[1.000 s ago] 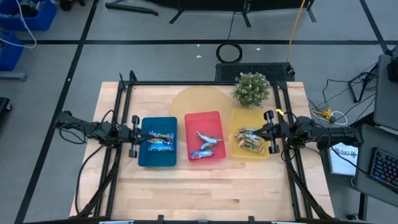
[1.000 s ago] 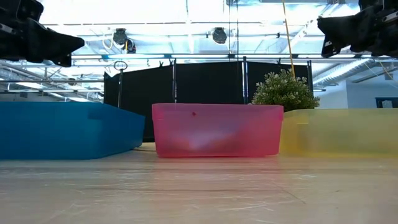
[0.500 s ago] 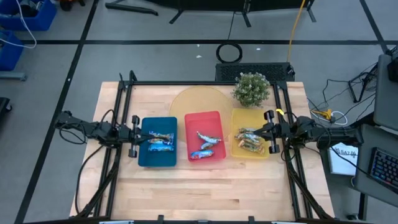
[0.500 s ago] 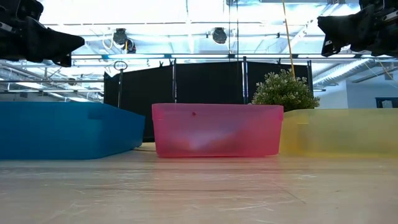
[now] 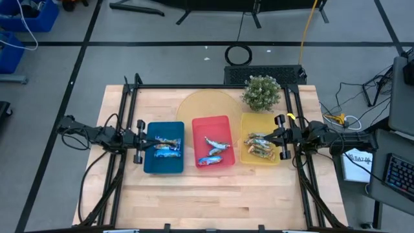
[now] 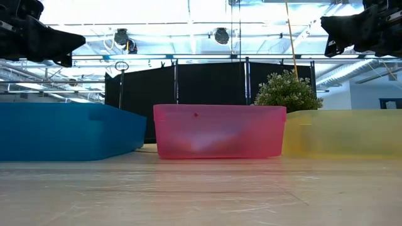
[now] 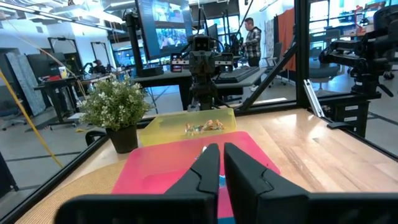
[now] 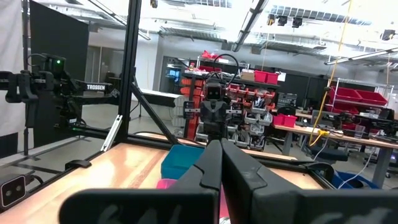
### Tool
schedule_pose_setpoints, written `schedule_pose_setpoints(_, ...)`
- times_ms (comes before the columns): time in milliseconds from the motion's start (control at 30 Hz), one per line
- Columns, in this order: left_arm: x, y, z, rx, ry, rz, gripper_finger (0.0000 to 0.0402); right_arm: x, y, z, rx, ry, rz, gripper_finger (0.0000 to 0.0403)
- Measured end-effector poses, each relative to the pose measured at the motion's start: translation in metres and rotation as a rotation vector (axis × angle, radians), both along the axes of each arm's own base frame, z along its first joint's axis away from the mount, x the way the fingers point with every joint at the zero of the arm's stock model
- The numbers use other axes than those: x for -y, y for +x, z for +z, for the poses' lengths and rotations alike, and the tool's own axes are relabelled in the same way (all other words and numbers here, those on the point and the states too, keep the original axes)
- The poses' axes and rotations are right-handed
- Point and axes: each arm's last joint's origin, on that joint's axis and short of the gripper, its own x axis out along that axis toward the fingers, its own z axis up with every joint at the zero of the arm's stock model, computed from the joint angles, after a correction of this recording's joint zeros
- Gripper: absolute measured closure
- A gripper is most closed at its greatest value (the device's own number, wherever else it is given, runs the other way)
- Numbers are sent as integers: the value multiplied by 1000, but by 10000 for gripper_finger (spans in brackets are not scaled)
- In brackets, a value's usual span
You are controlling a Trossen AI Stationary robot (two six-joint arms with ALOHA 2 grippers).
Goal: Pick and place Granola Bars by type
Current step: Return to Home Position
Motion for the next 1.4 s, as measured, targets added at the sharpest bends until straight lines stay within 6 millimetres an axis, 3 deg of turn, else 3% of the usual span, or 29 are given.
schedule_pose_setpoints(400, 0, 0, 1, 2, 0, 0, 328, 0, 0, 0, 0, 0, 0, 403)
schedule_pose_setpoints(1400, 0, 0, 1, 3, -1, 0, 339, 0, 0, 0, 0, 0, 1, 403)
